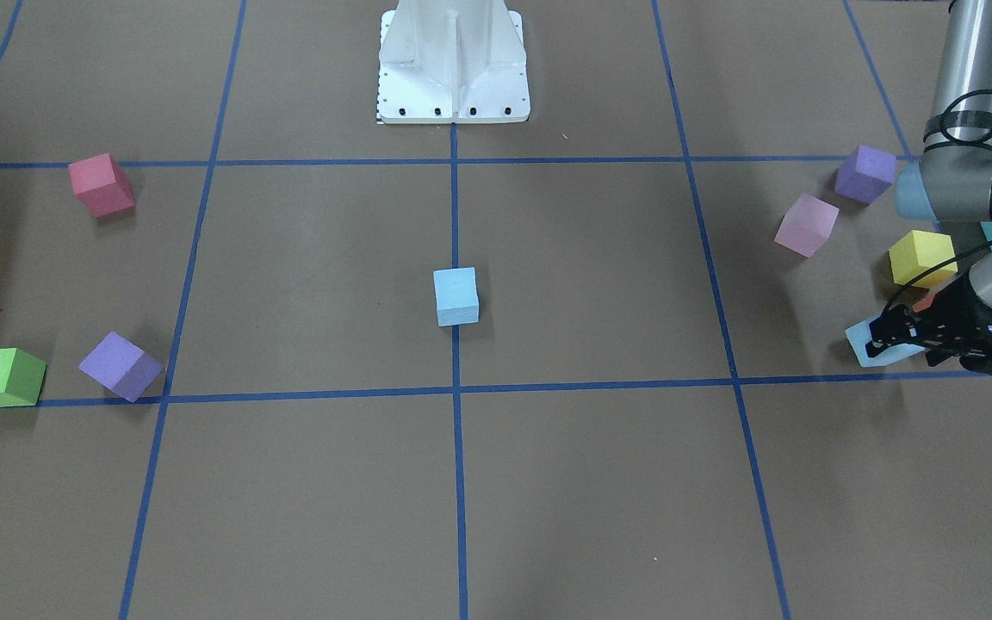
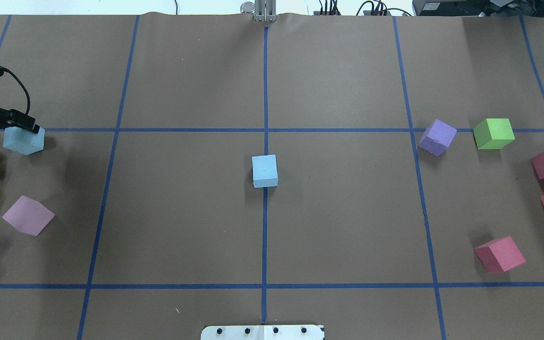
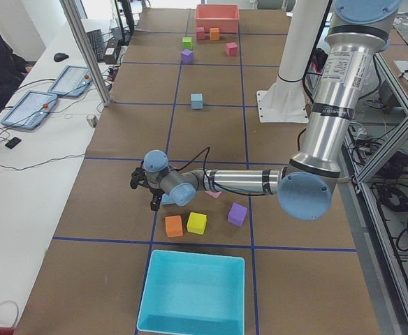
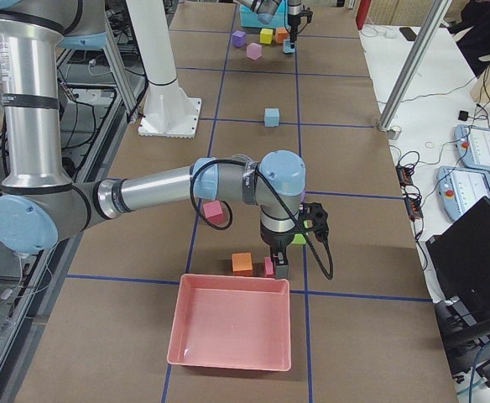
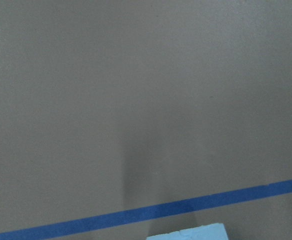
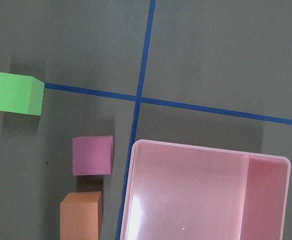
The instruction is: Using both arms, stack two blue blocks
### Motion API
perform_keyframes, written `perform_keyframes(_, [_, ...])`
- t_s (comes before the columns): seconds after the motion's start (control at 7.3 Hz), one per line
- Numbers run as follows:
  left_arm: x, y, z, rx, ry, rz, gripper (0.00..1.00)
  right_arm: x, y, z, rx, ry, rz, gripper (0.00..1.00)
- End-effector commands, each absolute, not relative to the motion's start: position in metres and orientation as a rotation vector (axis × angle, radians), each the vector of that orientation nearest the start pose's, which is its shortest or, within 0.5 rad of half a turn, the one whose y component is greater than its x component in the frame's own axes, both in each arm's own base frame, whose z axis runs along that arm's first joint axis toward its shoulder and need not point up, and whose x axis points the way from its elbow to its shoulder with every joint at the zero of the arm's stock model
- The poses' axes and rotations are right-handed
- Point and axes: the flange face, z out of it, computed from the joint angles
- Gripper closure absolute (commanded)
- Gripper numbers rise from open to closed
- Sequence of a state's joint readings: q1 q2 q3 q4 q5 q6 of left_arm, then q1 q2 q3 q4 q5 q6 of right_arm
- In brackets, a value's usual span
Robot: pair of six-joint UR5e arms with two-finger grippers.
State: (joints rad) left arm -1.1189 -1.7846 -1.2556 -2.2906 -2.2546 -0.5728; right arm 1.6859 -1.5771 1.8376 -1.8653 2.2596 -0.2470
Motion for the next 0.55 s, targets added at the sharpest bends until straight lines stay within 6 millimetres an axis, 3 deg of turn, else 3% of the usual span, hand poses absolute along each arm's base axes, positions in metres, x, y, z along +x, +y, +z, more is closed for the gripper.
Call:
perform_keyframes(0.0, [0.204, -0.575, 0.624, 0.183, 0.871, 0.098, 0.02, 0.124, -0.462, 0.567, 0.092, -0.684, -0.115, 0.00])
perform_keyframes(0.41, [0.220, -0.567, 0.627, 0.154, 0.872, 0.119, 0.03, 0.124, -0.465, 0.562, 0.102, -0.680, -0.119, 0.00])
